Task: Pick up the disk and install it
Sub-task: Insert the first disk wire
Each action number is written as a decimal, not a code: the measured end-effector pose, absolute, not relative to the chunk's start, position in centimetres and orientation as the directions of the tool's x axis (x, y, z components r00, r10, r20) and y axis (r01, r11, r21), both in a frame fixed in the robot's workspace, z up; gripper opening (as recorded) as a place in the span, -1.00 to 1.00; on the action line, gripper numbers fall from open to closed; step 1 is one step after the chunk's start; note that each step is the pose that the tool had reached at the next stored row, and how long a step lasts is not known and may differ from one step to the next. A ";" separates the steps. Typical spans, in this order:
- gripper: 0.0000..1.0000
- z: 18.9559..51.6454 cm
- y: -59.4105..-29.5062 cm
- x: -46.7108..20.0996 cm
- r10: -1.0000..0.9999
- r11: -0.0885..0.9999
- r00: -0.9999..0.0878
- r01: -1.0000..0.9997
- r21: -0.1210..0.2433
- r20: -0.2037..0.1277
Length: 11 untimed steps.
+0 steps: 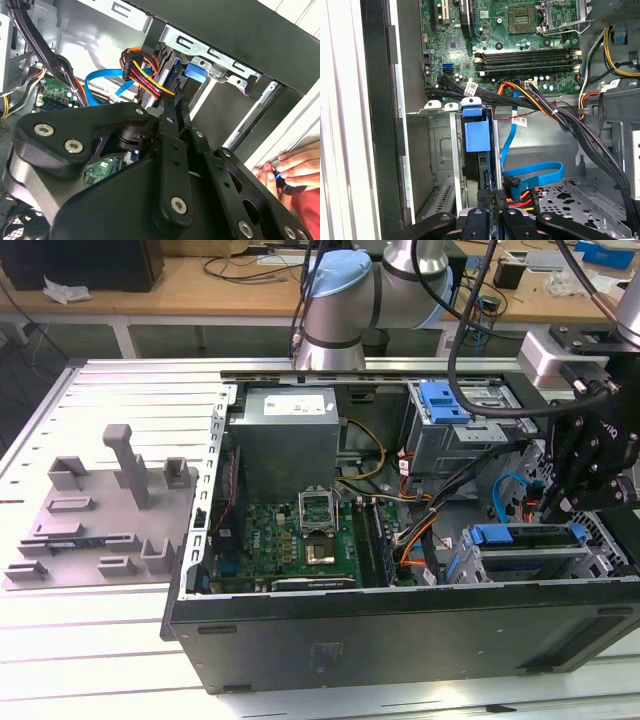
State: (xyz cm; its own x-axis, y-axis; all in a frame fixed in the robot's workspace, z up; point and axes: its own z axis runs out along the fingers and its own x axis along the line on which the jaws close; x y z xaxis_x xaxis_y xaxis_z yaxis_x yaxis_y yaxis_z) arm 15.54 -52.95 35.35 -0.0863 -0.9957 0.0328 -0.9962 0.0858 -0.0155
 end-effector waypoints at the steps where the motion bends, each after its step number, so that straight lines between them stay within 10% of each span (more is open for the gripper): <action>1: -0.66 35.3 -53.0 15.5 -0.996 0.086 -0.086 -0.996 -0.015 0.033; 11: -0.66 35.3 -53.0 15.5 -0.998 0.051 -0.051 -0.999 -0.015 0.033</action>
